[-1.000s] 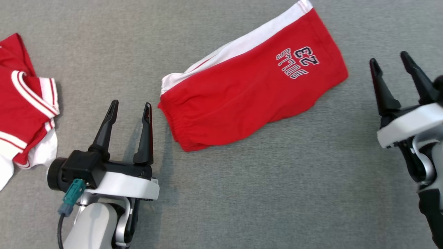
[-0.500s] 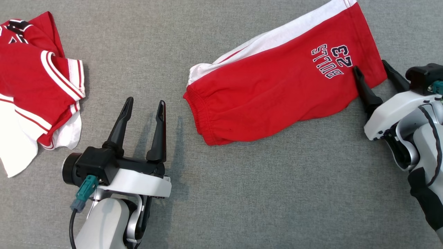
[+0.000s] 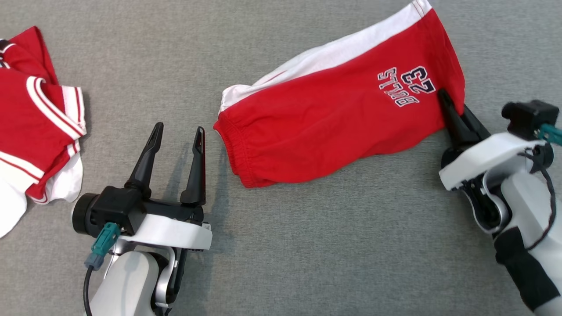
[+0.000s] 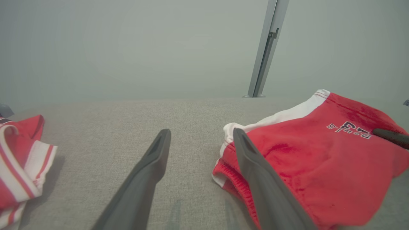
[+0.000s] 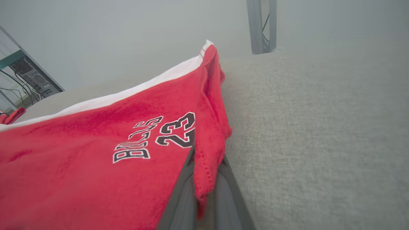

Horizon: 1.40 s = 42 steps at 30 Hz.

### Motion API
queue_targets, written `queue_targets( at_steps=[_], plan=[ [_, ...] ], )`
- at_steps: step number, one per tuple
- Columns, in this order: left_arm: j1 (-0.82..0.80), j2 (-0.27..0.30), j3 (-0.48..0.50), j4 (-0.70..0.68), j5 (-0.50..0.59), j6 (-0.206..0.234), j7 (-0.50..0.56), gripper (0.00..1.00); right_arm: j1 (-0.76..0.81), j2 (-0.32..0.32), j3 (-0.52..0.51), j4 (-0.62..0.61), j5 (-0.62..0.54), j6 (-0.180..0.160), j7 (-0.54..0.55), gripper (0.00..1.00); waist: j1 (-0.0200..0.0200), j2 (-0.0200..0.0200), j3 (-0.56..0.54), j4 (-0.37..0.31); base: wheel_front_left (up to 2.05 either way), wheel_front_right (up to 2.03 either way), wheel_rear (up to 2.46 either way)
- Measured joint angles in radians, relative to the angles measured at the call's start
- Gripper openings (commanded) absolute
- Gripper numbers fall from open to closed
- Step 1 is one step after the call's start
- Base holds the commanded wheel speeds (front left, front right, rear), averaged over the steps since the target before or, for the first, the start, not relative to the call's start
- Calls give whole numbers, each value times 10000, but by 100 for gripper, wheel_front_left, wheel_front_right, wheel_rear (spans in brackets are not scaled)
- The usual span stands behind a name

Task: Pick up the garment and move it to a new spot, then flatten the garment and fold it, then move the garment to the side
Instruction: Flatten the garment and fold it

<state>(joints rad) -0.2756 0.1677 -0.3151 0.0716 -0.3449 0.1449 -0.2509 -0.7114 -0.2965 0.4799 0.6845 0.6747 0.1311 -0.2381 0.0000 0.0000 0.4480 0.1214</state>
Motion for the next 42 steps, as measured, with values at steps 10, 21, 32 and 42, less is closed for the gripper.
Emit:
queue_targets(
  at_steps=[10, 21, 32, 42],
  plan=[
    [185, 249, 23, -322, 2, 142, 259, 100, 2527, 278, -1946, -1498, 648, 15, -288, 0, 0, 0, -263, -677, 0, 0, 0],
    [225, 389, -79, -629, 2, 234, 570, 100, 3063, 543, -2660, -2410, -313, -4, 84, 0, 0, 0, -428, -1070, 0, 0, 0],
    [233, 247, -320, -593, -134, 173, 568, 100, 1880, 1779, -249, -4684, -1985, -2, 1858, 0, 0, 0, -633, -653, 0, 0, 0],
    [232, 77, -418, -362, -267, 138, 437, 100, 2002, 2224, 1279, -3967, -1927, -2, 2360, 0, 0, 0, -551, -113, 0, 0, 0]
  ],
)
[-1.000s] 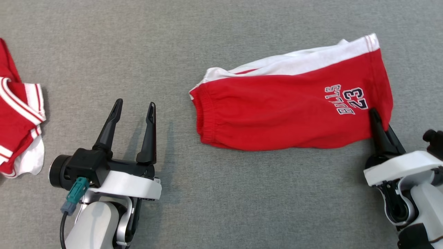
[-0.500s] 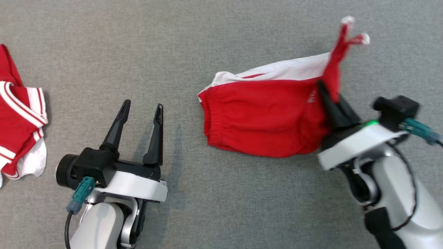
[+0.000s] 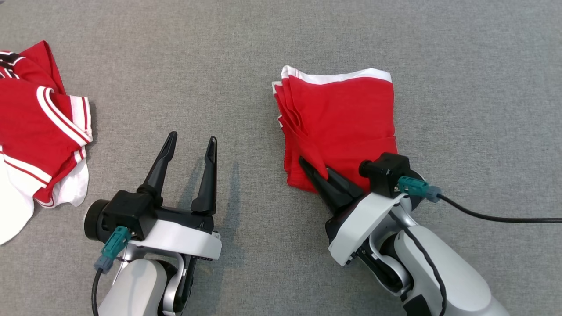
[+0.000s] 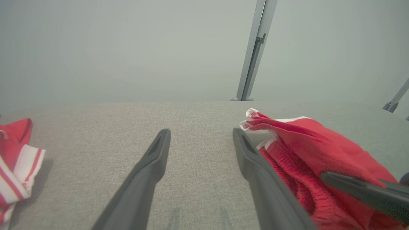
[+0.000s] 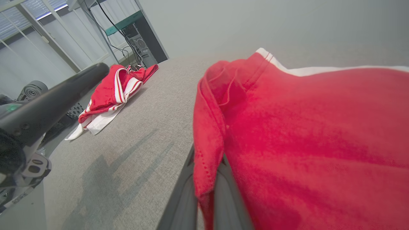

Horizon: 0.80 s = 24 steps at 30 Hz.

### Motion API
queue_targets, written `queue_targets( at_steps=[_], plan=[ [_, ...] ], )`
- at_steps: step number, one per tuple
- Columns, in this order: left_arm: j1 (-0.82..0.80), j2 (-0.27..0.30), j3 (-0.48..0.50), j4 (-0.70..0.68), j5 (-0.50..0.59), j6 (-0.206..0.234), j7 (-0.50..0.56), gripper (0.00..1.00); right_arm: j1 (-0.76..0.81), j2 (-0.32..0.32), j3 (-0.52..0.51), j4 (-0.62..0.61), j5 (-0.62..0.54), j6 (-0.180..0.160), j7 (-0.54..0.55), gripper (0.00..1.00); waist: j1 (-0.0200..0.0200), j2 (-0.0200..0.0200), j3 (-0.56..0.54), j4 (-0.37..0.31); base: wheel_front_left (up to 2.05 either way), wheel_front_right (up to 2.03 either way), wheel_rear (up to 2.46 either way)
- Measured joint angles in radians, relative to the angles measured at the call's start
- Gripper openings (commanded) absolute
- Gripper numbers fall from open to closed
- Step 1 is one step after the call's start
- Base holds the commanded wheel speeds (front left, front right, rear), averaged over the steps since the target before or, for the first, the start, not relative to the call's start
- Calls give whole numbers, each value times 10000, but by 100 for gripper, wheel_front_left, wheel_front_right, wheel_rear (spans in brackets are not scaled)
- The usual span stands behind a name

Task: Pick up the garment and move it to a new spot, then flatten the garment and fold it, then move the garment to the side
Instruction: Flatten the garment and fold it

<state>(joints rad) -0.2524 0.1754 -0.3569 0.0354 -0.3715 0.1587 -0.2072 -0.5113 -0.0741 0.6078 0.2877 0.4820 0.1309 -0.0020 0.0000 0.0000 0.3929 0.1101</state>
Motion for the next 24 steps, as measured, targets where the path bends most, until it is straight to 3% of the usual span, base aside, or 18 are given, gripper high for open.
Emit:
queue_targets(
  at_steps=[2, 3, 4, 9, 12, 16, 24],
  plan=[
    [0, -15, -6, 56, -25, -6, -15, 100, -1, 44, 94, 188, -50, 0, -192, 43, 0, 1, 12, 20, 0, 0, 0],
    [-1, -17, -10, 77, -36, -8, -40, 100, 0, 42, 157, 234, -35, 0, -236, 79, 0, 0, 9, 24, 0, 0, 0],
    [-1, -15, -4, 92, -59, -8, -46, 100, 10, 58, 205, 236, -15, 0, -357, 100, 0, 0, 4, 21, 0, 0, 0],
    [-1, 27, 17, 165, -75, -29, -88, 100, 284, -268, 433, -242, -79, 0, -813, 100, 0, 0, -122, -66, 0, 0, 0],
    [1, 98, 58, 180, -71, 48, -88, 100, 671, -631, -56, -779, -253, 0, -1143, 100, 0, 0, -248, -176, 0, 0, 0],
    [96, 293, 288, 82, -69, 278, -88, 100, 1466, -911, -1879, -1664, -763, 0, -1386, 100, 0, 0, -517, -436, 0, 0, 0],
    [490, 587, 752, -144, -247, 462, -144, 100, 2600, -790, -4888, -2449, -1540, 0, -1246, 100, 0, 0, -1033, -768, 0, 0, 0]
  ],
)
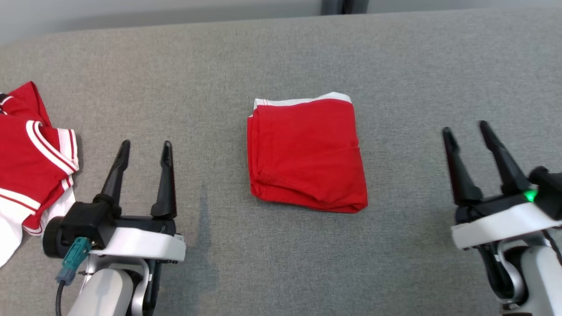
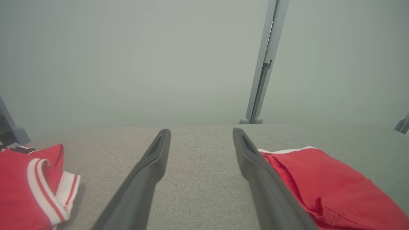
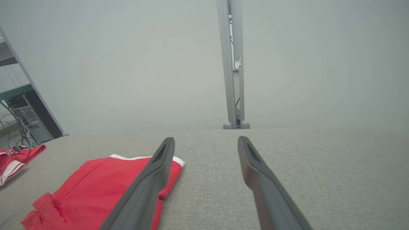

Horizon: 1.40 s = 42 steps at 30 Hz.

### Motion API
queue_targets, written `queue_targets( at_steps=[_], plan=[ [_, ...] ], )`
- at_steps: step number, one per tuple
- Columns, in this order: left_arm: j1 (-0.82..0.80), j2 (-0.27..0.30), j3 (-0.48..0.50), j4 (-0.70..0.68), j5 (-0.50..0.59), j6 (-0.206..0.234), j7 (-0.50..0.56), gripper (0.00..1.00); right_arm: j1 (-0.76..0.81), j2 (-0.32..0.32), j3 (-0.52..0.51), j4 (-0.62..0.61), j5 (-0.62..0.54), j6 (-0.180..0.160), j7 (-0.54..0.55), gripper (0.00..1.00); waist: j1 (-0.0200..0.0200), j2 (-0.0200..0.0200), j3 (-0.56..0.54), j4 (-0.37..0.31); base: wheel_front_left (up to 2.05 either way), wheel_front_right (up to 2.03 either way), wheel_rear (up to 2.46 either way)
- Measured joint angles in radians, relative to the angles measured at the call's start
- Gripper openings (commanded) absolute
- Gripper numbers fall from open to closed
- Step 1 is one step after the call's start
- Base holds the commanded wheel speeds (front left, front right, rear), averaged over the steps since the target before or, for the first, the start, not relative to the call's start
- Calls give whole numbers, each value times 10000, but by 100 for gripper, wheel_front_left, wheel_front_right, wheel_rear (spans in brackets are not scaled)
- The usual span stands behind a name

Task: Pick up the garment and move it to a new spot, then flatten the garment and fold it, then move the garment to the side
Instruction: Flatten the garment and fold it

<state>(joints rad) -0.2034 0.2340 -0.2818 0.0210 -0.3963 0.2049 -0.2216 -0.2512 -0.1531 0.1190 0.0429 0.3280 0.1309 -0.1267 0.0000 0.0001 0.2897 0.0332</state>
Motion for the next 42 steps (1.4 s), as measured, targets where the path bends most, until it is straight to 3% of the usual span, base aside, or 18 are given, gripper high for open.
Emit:
queue_targets(
  at_steps=[7, 28, 42],
  plan=[
    [495, 337, 102, -347, 13, 211, 213, 100, 657, 238, -1095, -543, -341, 0, 433, 100, 0, 0, -530, -164, 0, 0, 0],
    [2076, 999, 17, -849, -71, 426, 895, 100, 2583, 433, -1407, -1400, -623, 0, 1377, 100, 0, 0, -2430, -91, 0, 0, 0],
    [2627, 1379, 274, -1200, -355, 520, 1243, 100, 3150, 458, -1521, -1678, -650, 0, 1758, 100, 0, 0, -2919, -148, 0, 0, 0]
  ],
)
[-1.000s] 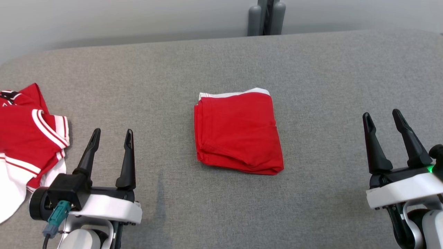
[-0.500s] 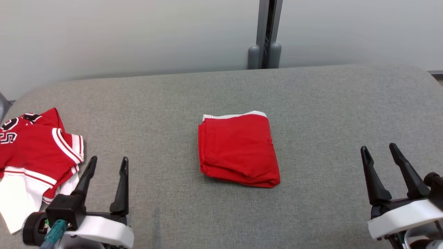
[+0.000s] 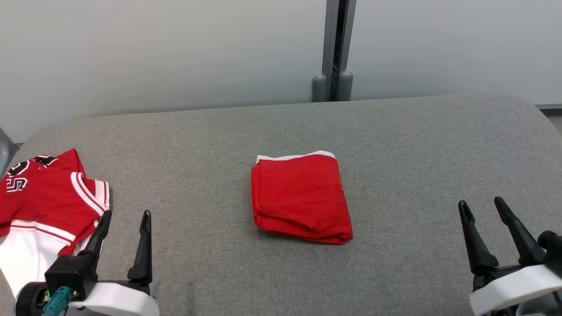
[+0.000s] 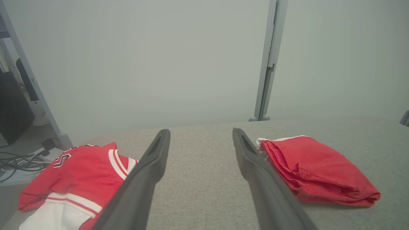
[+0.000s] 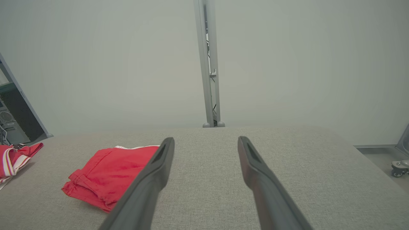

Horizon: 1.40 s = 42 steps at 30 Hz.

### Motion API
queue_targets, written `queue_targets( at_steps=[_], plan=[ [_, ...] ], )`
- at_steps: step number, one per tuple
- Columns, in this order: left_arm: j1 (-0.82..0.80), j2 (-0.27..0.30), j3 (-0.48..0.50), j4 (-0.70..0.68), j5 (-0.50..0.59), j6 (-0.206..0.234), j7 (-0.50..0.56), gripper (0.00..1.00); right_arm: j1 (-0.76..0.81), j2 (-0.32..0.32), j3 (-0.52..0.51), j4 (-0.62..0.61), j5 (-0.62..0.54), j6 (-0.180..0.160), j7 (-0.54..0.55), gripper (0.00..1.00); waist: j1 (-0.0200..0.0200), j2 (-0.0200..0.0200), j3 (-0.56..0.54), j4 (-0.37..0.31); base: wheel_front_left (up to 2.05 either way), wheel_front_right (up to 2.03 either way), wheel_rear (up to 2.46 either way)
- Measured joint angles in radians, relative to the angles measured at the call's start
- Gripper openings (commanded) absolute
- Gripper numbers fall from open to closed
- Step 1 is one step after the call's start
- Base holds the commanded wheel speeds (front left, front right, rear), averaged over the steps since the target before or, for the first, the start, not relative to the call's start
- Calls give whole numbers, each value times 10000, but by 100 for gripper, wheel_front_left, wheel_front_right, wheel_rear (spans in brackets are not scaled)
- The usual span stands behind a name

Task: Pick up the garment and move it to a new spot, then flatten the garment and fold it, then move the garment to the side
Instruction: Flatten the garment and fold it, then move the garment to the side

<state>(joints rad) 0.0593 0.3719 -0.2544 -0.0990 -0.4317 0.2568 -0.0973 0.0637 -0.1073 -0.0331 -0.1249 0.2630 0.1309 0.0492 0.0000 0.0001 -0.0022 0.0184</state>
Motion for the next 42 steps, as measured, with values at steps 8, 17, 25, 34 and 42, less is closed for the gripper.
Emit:
queue_targets(
  at_steps=[8, 17, 25, 34, 42],
  plan=[
    [117, 2, -63, -221, -10, 140, 182, 100, 0, 40, -54, -29, 2, 0, 29, 100, 0, 0, 25, 15, 0, 0, 0],
    [117, 12, -153, -410, -6, 253, 313, 100, -31, 96, -121, -6, 2, 0, 33, 100, 0, 0, 82, 34, 0, 0, 0],
    [-3, 0, -138, -589, 21, 362, 295, 100, -181, 81, -234, -6, 4, 0, 94, 100, 0, 0, 333, 149, 0, 0, 0],
    [-1046, -188, -201, -696, 94, 261, -19, 100, -1298, -558, -424, 865, 31, 0, 255, 100, 0, 0, 1069, 894, 0, 0, 0],
    [-2265, -738, -414, -130, 58, -100, -742, 100, -2356, -961, 606, 2477, 376, 0, 328, 100, 0, 0, 2187, 2142, 0, 0, 0]
  ],
)
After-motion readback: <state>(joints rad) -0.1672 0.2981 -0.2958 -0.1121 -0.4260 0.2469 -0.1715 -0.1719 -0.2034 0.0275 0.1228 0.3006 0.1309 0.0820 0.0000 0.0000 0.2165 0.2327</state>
